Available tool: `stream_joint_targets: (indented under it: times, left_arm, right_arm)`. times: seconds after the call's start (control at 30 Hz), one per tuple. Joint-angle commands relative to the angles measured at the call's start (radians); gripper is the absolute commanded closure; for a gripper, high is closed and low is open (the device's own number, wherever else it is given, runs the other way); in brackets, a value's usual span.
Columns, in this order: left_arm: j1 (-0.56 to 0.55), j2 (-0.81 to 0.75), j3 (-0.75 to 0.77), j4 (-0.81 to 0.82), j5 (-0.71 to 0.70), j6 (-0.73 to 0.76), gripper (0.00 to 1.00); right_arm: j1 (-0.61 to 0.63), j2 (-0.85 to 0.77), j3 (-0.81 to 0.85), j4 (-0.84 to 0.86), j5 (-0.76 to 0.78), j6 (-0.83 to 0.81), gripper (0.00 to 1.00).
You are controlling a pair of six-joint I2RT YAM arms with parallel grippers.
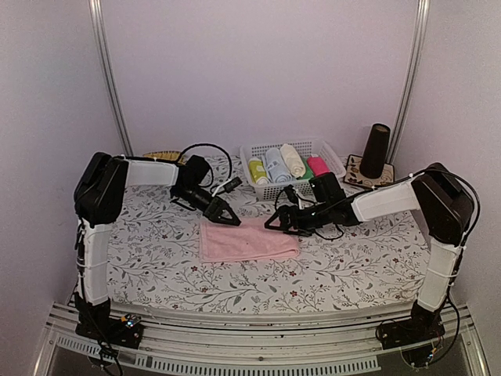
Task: Roll the towels
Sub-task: Smooth out the towel at the center of the board.
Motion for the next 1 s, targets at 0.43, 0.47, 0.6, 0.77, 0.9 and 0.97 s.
stream_joint_targets:
  times: [0.43,0.47,0.6,0.77,0.9,0.97]
  left_arm:
    - [0.014,-0.007,-0.177,0.205,-0.354,-0.095,0.17]
    - [0.019,-0.020,-0.179,0.207,-0.352,-0.094,0.17]
    - [0.035,-0.116,-0.170,0.214,-0.355,-0.089,0.12]
    - [0.037,-0.246,-0.162,0.169,-0.316,-0.038,0.03]
    - [0.026,-0.323,-0.208,0.118,-0.194,0.036,0.03]
    - [0.014,-0.330,-0.237,0.073,-0.131,0.090,0.03]
  right_arm:
    - [-0.021,0.051,-0.084,0.088,-0.125,0.051,0.01]
    - [-0.021,0.043,-0.075,0.074,-0.120,0.046,0.01]
    - [-0.021,-0.016,-0.035,0.006,-0.085,0.009,0.01]
    - [-0.021,-0.093,-0.006,-0.045,-0.083,-0.012,0.01]
    - [-0.009,-0.119,-0.010,-0.028,-0.122,0.001,0.01]
    - [0.001,-0.109,-0.010,-0.018,-0.136,0.004,0.01]
